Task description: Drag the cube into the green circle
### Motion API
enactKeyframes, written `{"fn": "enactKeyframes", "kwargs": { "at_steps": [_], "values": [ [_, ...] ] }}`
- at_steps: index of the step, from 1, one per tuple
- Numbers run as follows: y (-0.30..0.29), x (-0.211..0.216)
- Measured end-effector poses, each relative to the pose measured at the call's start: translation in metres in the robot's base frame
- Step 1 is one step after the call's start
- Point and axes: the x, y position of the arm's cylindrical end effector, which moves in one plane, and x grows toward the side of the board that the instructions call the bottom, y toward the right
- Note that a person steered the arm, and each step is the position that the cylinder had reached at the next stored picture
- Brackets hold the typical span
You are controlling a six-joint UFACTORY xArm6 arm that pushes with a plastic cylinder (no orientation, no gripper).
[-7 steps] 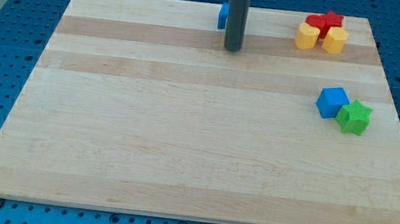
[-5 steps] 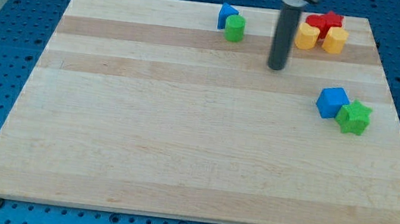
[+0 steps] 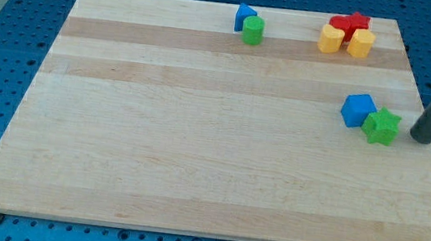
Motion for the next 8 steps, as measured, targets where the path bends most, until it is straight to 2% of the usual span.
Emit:
{"fn": "enactKeyframes", "kwargs": {
  "at_steps": [5, 8],
  "values": [
    [-0.059, -0.004],
    [-0.083, -0.037]
  ]
}}
